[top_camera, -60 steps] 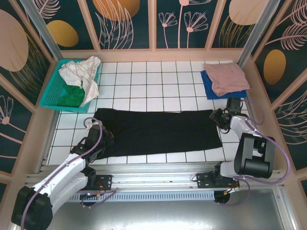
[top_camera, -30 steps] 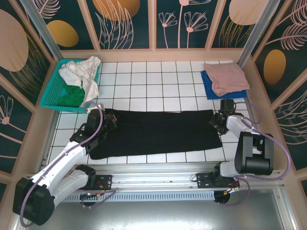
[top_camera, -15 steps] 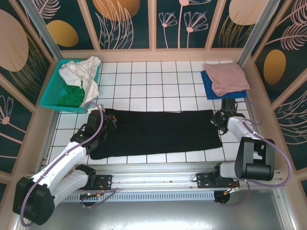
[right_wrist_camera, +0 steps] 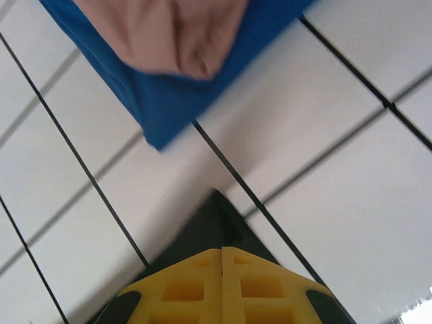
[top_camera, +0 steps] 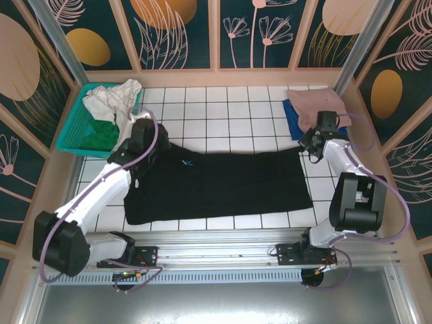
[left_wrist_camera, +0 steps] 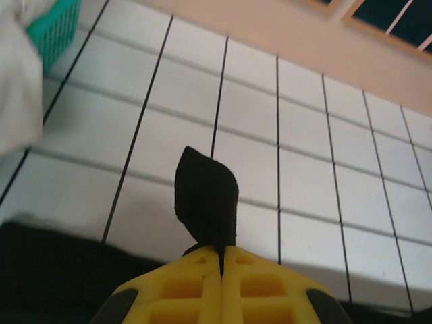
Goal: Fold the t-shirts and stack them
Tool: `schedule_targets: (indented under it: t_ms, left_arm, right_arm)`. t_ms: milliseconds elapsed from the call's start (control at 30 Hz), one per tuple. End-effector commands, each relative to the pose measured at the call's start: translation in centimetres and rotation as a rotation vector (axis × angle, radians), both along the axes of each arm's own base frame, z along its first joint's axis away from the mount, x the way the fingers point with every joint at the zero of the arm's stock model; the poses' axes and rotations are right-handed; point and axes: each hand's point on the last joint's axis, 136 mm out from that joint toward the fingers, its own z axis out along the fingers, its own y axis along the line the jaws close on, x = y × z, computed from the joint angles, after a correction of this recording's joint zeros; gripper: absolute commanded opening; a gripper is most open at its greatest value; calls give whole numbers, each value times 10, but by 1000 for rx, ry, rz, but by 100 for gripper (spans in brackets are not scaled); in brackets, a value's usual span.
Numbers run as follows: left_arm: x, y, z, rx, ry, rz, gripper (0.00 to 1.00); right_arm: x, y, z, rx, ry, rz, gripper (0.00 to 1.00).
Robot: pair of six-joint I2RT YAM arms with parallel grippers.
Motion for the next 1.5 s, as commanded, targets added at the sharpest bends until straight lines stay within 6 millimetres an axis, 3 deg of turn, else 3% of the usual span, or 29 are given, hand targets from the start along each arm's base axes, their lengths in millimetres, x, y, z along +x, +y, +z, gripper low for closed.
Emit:
schedule_targets:
  t_ms: [0, 100, 233, 367, 500, 633, 933, 1167, 1467]
  left_arm:
    - [6, 4, 20, 79, -14, -3, 0]
    - [-18, 7, 13, 37, -8, -26, 0]
    - [-59, 19, -36, 0, 75, -20, 0]
    - [-86, 24, -65, -51, 134, -12, 0]
    - [-103, 26, -82, -92, 159, -11, 0]
    - [-115, 28, -96, -113, 183, -9, 0]
    - [-132, 38, -123, -104, 258, 35, 0]
    - [-139, 42, -144, -90, 313, 54, 0]
    - [-147, 53, -155, -80, 346, 118, 0]
  right_arm:
    - [10, 3, 4, 14, -29, 37, 0]
    - [-11, 8, -20, 33, -15, 59, 0]
    - [-37, 10, -51, 91, 28, 61, 0]
    - [-45, 6, -57, 100, 42, 55, 0]
    - [-53, 6, -63, 98, 63, 58, 0]
    - [-61, 1, -70, 106, 82, 41, 0]
    - [-67, -2, -52, 95, 47, 32, 0]
    - [-80, 6, -85, 131, 112, 49, 0]
    - [-87, -2, -85, 97, 134, 23, 0]
